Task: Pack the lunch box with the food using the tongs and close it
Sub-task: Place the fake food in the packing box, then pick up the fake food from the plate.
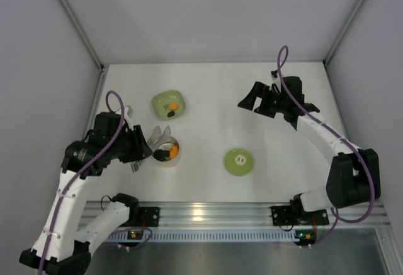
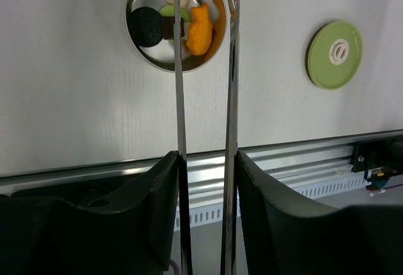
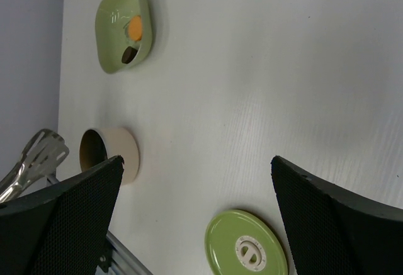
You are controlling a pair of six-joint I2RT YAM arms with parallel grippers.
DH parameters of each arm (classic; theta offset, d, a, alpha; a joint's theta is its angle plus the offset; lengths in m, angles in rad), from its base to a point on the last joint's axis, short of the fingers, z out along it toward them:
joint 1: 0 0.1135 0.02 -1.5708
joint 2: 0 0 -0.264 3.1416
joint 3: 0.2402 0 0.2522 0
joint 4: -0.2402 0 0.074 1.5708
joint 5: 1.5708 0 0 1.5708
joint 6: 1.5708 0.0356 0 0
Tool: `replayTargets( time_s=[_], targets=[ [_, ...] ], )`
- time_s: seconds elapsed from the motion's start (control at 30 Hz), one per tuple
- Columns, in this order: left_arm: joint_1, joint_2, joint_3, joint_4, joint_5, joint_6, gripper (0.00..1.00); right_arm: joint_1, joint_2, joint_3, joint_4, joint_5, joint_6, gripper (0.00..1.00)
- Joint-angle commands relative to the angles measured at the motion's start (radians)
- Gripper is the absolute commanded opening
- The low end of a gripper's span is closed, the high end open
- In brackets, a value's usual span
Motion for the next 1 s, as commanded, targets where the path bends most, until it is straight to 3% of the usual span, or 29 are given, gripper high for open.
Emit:
replayTargets(
  time_s=[0.0, 0.43, 0.97],
  targets=[
    [-0.001, 0.085, 0.078, 0.138, -0.033, 0.017, 0.45, 0.016, 0.015, 0.045, 0.022, -0.015, -0.013, 0.99],
    [-0.001, 0.473, 0.184, 0.395, -0.144, 0.031, 0.49, 0.016, 0.053, 0.048, 0.07, -0.049, -0.019, 0.99],
    [-0.001, 0.772, 0.308, 0.469, -0.22, 0.025, 0.49, 0.009, 0.09, 0.033, 0.123, -0.087, -0.021, 1.0]
  ],
)
